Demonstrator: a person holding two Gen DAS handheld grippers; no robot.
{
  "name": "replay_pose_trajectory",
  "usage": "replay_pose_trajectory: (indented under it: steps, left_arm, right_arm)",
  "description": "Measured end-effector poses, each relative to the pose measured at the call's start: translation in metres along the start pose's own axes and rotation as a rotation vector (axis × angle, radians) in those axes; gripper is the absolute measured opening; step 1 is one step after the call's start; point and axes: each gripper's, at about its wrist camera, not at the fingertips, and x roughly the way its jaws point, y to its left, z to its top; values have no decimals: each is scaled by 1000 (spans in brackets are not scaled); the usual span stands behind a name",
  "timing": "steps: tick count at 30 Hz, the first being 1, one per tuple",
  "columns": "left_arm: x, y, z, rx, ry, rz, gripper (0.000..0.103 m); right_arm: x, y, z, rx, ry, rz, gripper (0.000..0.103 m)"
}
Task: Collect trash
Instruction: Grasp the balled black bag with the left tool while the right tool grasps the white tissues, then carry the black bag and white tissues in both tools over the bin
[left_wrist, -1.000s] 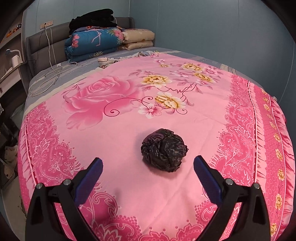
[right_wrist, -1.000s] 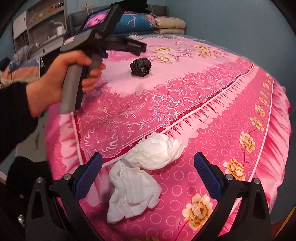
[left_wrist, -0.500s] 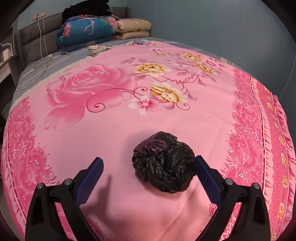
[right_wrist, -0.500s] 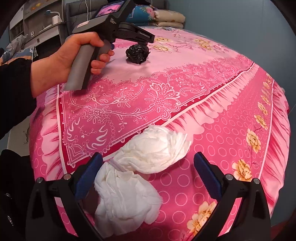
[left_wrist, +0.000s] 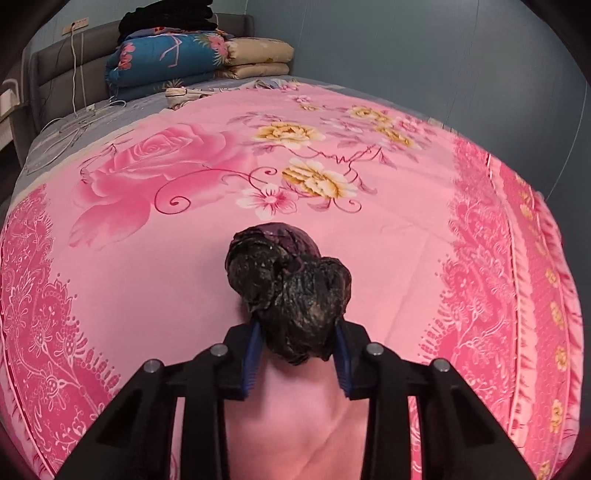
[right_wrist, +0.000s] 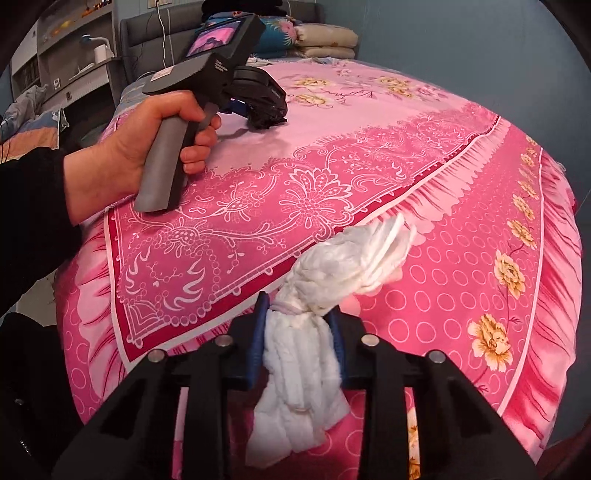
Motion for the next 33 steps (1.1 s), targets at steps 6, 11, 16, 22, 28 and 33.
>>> replay_pose_trajectory:
  steps: [6,11,16,22,28,33]
  left_arm:
    - [-35,8,1,-27,-32,-55,31]
    - [-65,14,-10,-64,-45,-87,31]
    - [-96,12,-27,-70,-62,-104,31]
    - [-139,0,-51,-49,-97,-117,31]
    - [-194,-20,-63,-13,-163,-143,31]
    - [-240,-47,-72,44,-224,-178,31]
  right_arm:
    - [-20,-4,8,15,-49,-5,26]
    - [-43,-10,16,32,-109,-9,26]
    - [-64,-17,17,50,-155,-20,26]
    - [-93,-22,18,67,-214,-19,26]
    - [-132,-21,16,57,-313,-24,26]
    - [-169,-26,12,57,-383,-48,27]
